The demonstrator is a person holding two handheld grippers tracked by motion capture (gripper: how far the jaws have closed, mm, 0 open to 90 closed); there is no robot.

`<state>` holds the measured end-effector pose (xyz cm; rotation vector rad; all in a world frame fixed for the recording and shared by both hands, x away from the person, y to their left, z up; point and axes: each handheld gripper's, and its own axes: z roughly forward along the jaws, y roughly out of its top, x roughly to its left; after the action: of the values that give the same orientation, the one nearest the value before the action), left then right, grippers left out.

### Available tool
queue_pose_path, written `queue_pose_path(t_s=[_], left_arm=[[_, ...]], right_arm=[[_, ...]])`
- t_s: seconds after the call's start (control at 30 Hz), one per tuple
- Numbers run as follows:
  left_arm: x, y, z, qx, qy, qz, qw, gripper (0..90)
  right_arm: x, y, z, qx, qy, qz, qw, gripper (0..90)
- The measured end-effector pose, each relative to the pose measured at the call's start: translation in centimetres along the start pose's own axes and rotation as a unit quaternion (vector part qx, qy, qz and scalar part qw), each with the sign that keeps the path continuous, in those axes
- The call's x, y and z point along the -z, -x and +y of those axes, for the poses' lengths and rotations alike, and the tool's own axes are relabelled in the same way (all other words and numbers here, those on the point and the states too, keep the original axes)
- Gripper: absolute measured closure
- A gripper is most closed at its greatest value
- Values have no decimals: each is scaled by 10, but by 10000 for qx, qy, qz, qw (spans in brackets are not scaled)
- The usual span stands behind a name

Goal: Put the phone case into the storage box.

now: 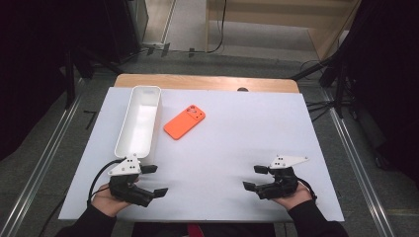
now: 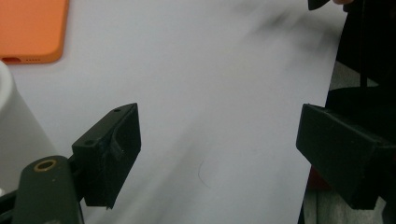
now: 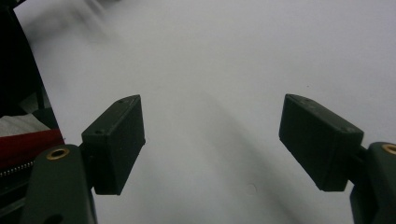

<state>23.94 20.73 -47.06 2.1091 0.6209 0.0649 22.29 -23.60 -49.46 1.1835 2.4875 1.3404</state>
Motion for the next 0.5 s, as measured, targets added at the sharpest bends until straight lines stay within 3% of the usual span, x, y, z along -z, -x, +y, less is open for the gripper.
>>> queue_pose_path(t_s=[0.5], left_arm=[[0, -2, -1, 73, -7, -5, 10000, 142]], right_arm=[[-2, 5, -1, -71, -72, 16, 9999, 214]])
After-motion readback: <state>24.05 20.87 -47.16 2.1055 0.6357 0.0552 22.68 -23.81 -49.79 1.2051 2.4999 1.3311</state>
